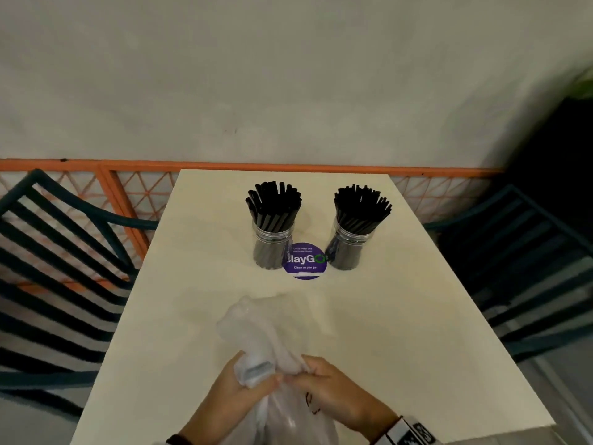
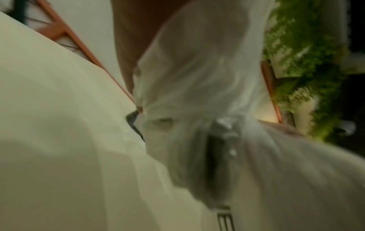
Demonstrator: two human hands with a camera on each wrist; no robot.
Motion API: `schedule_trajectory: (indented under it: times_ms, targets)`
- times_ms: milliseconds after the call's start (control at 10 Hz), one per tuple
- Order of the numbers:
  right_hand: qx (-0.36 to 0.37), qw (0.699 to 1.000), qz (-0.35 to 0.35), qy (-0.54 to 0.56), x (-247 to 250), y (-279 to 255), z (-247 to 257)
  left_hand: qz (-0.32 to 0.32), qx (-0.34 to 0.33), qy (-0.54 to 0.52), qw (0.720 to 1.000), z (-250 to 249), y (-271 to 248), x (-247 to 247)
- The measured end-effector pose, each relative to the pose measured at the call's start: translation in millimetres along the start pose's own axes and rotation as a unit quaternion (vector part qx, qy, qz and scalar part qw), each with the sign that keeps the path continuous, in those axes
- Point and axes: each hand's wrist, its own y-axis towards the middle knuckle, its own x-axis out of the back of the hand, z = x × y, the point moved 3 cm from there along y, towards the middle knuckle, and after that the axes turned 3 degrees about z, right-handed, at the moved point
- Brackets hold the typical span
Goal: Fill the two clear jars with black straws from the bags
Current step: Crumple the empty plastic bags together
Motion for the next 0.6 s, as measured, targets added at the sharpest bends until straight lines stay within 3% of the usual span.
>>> schedule_trajectory:
  times_ms: [100, 200, 300, 400, 500, 600]
  targets:
    - [0.040, 0.997, -0.033, -0.050, 18, -31, -6, 0.009, -0.038, 0.065, 0.997, -10, 1, -31]
    - [0.113, 0.970, -0.194, -0.090, 37, -72, -17, 0.044, -0.068, 0.128, 0.989, -29, 1, -75]
    - [0.157, 0.901, -0.394, -0.086, 66, -122, -37, 0.120, -0.078, 0.123, 0.982, -29, 6, -104]
    - [0.078, 0.924, -0.374, -0.005, 93, -164, -56, 0.223, -0.087, 0.116, 0.964, -20, 9, -144]
    - [0.042, 0.966, -0.239, 0.085, 104, -208, -75, 0.329, -0.081, 0.155, 0.928, 3, 4, -202]
    - [0.036, 0.945, -0.300, 0.124, 114, -254, -109, 0.362, -0.055, 0.224, 0.903, 28, -5, -250]
